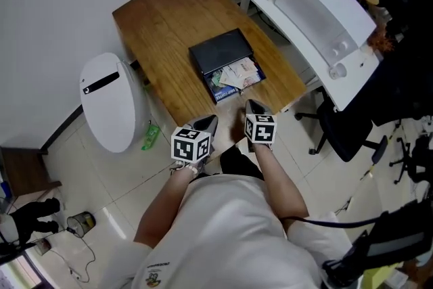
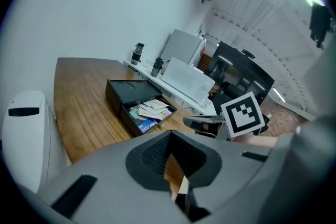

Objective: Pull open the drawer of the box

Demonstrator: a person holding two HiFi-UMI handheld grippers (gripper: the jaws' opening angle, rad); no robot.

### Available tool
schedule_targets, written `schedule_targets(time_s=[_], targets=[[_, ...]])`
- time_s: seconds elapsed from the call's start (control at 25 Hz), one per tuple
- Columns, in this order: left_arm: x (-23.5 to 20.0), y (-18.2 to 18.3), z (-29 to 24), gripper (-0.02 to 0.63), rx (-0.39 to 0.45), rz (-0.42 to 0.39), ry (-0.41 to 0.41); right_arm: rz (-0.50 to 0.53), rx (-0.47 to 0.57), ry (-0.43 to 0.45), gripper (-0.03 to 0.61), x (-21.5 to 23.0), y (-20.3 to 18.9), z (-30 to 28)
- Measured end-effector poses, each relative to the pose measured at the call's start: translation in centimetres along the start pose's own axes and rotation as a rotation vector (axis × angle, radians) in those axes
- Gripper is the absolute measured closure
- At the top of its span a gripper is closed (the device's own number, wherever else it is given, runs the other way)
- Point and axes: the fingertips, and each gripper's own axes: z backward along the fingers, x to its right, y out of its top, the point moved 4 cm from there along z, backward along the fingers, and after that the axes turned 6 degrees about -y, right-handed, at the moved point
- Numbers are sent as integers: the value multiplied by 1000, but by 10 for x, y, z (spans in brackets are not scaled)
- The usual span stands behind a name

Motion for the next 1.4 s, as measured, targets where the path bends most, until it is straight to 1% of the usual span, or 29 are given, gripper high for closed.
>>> schedule_targets(time_s=[0.16,0.32,0.48,0.6,0.72,0.88,1.12,1.4], targets=[[13,0,31,612,41,5,-57,-14,73,-12,589,-13,6,39],[20,-10,54,612,58,-19,-82,-64,111,-25,589,-30,-8,77],[25,-18,68,612,88,-26,-93,-104,109,-32,589,-43,-31,110],[30,-26,74,612,98,-21,-105,-109,90,-37,589,-49,-48,126],[35,-35,79,612,95,-15,-106,-109,88,-34,589,-51,-54,137],[45,-43,87,612,116,-7,-89,-79,108,-5,589,-51,-51,149],[65,-44,90,612,176,14,-17,-38,124,59,589,-38,-47,162],[108,-57,89,612,193,-27,39,-59,161,94,589,-5,-55,187]])
